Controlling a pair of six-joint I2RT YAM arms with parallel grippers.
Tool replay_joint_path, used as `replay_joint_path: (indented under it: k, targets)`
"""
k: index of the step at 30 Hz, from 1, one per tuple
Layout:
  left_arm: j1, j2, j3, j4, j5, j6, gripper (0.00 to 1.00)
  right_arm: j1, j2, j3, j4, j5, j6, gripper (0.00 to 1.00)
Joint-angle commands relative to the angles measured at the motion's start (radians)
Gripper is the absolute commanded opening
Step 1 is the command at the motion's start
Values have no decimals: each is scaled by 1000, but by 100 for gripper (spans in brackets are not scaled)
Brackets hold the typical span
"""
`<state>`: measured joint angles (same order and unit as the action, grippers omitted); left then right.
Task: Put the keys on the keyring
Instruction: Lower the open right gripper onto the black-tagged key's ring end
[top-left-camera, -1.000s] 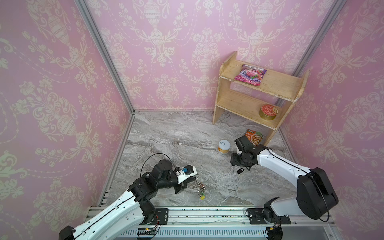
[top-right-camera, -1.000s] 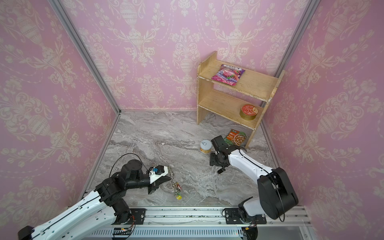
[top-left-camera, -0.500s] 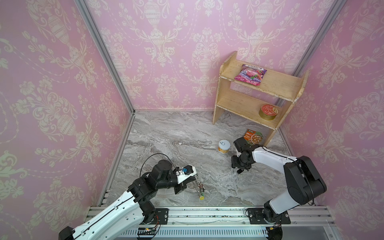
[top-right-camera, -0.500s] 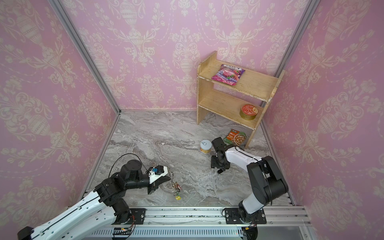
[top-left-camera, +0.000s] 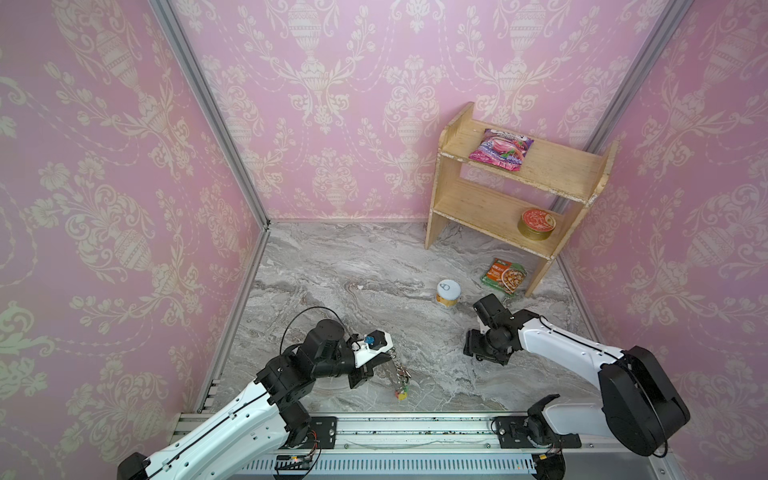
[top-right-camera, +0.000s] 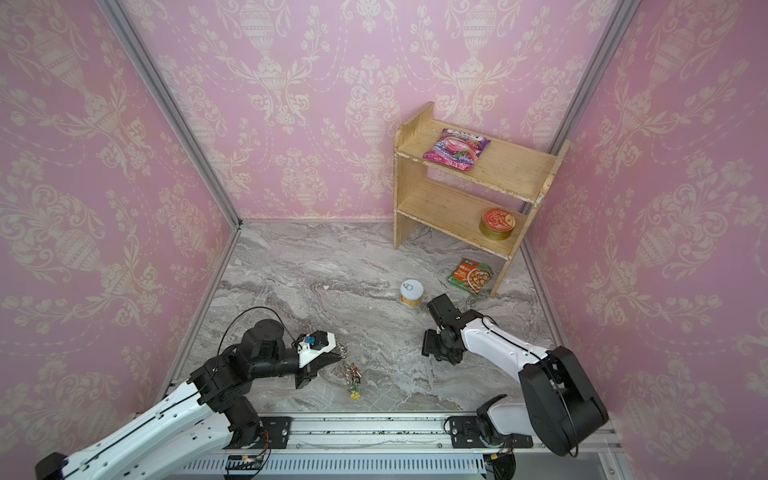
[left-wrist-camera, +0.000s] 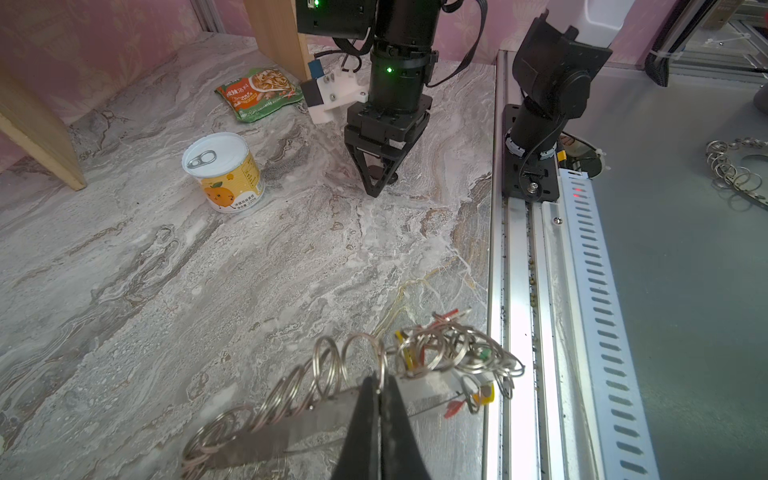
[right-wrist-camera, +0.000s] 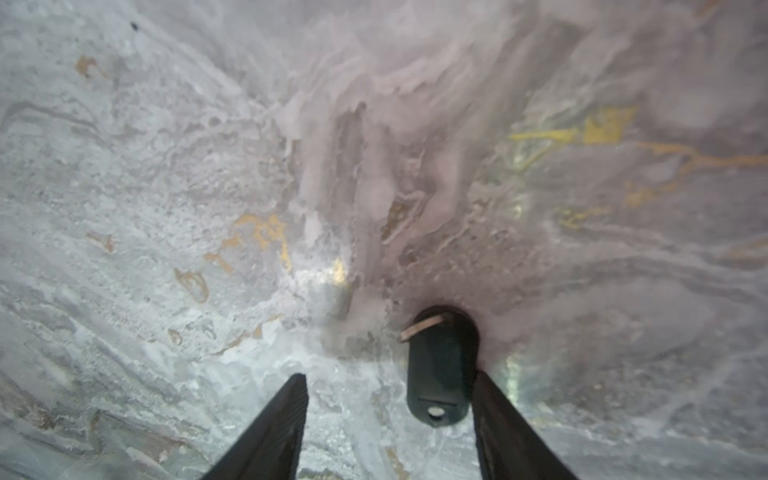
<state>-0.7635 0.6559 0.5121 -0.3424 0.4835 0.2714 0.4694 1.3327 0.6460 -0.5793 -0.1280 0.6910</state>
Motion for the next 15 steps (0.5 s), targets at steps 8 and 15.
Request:
replay_joint_path:
  k: [8, 15]
  targets:
    - [-7, -13, 25, -6, -3, 17, 0, 75, -42, 98, -114, 60, 8, 68]
    - [-7, -7, 31, -4, 1, 20, 0, 15, -11, 170, -227, 215, -139, 65]
